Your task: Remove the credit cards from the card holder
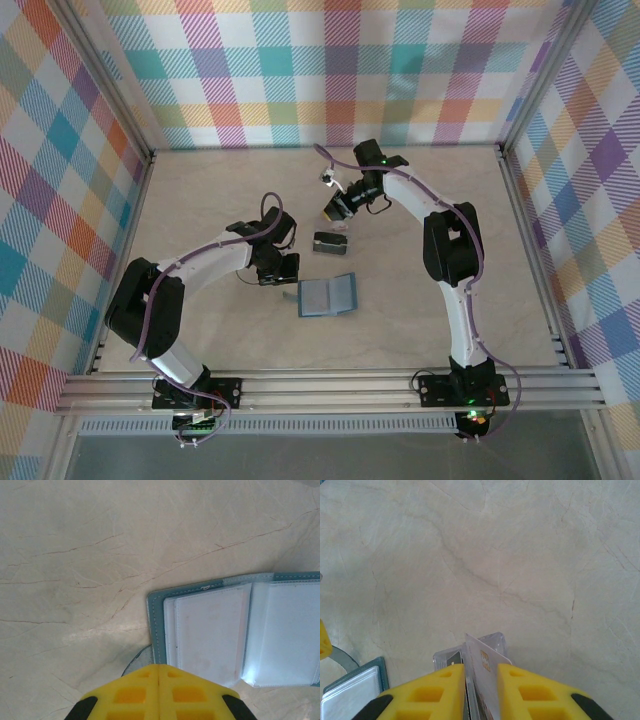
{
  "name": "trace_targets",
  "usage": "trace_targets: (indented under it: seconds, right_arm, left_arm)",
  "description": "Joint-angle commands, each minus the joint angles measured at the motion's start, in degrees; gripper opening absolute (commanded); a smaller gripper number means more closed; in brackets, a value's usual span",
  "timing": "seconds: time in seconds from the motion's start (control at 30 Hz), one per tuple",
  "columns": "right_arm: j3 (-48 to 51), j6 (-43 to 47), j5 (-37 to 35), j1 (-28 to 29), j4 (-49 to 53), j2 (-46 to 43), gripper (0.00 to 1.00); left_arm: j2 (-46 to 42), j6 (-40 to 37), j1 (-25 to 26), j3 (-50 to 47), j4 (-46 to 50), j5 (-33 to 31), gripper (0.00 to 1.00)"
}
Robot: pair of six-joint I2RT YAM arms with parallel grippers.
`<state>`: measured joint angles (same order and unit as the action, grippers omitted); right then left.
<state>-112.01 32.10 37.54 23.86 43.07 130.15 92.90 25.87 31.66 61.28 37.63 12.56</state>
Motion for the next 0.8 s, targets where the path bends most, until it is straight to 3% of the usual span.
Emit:
trace_targets:
  seconds: [0.0,0.3,0.43,0.77]
  right_arm:
    - [-2.1,0.0,1.9,0.0,0.3,1.1,0.25]
    - [-0.2,-1.8,1.7,-0.6,-3.4,-2.4,0.29]
    - [-0.1,-2.3,0.5,-1.2,-3.9,-1.6,0.39]
    - [-0.6,0.0,8.5,-1.4,-0.5,-0.9,0.36]
  left_arm:
    - [0.4,-0.8,-0.8,1.0,2.4,0.3,0.07]
    - [-1.4,-0.4,-0.8,0.1,1.9,-0.1,0.07]
    - [-1.2,-0.4,-0.8,0.3,1.8,0.0,0.07]
    - [-1.1,-0.4,-0.9,0.6,2.1,-0.1,0.07]
